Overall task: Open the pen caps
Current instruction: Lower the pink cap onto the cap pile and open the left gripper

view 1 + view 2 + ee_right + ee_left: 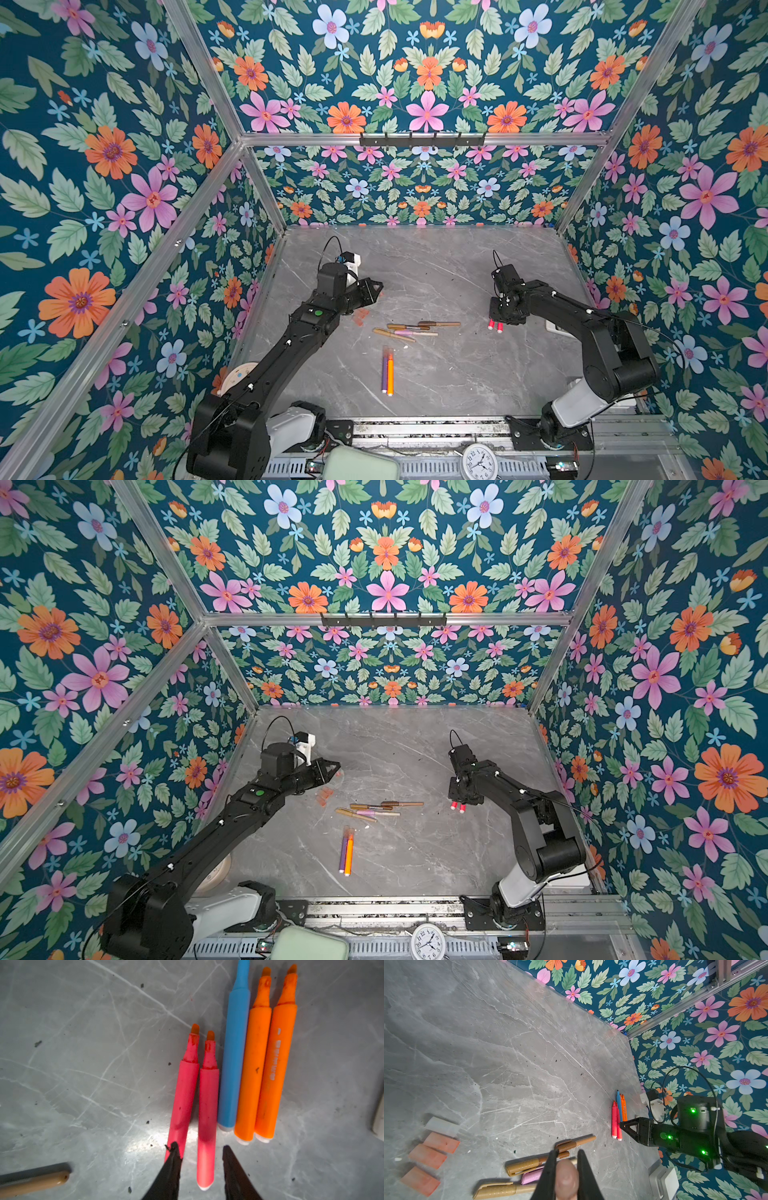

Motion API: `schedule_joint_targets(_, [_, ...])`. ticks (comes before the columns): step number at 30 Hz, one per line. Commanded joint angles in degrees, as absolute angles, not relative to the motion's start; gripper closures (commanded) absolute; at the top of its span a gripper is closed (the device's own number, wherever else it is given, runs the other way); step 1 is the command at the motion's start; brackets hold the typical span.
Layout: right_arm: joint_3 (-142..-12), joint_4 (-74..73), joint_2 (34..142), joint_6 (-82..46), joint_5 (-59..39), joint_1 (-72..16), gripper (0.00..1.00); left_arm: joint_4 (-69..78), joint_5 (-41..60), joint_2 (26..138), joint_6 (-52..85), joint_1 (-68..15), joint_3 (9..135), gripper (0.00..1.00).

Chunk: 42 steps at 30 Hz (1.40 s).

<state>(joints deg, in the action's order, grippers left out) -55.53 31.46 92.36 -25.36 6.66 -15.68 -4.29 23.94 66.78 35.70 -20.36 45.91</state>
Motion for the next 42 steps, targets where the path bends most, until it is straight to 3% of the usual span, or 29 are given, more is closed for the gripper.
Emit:
schedule_joint_targets(1, [-55.85,31.57,91.56,-25.22,6.18,-15.66,0.65,-6.96,22.23,66.75,34.25,-20.22,46.83,1.0])
schedule_joint_targets(11, [-48.92,29.42,78.19,-25.05,-0.14,-15.7,0.65,-19.12,7.42,66.59,35.01,-17.45,41.35,1.0])
schedule_joint_targets(23, [-41.09,23.85,71.16,-24.1,-5.43,-15.64,0.65,-14.31,2.95,69.47,35.62,-17.13,30.7,1.0])
schedule_joint_targets(31, [-41.0,24.43,70.4,-23.99,-5.45,-15.67,0.65,-8.3,3.16,73.39,35.38,-16.69,28.36,0.92])
schedule_joint_targets(36, [-41.13,26.05,69.59,-23.71,-5.1,-15.7,0.65,-7.78,3.33,74.71,35.07,-16.26,29.44,0.69])
schedule_joint_targets(42, [-41.04,28.15,67.13,-24.08,-5.37,-16.18,0.65,-7.99,3.47,73.32,35.15,-16.08,29.8,0.61])
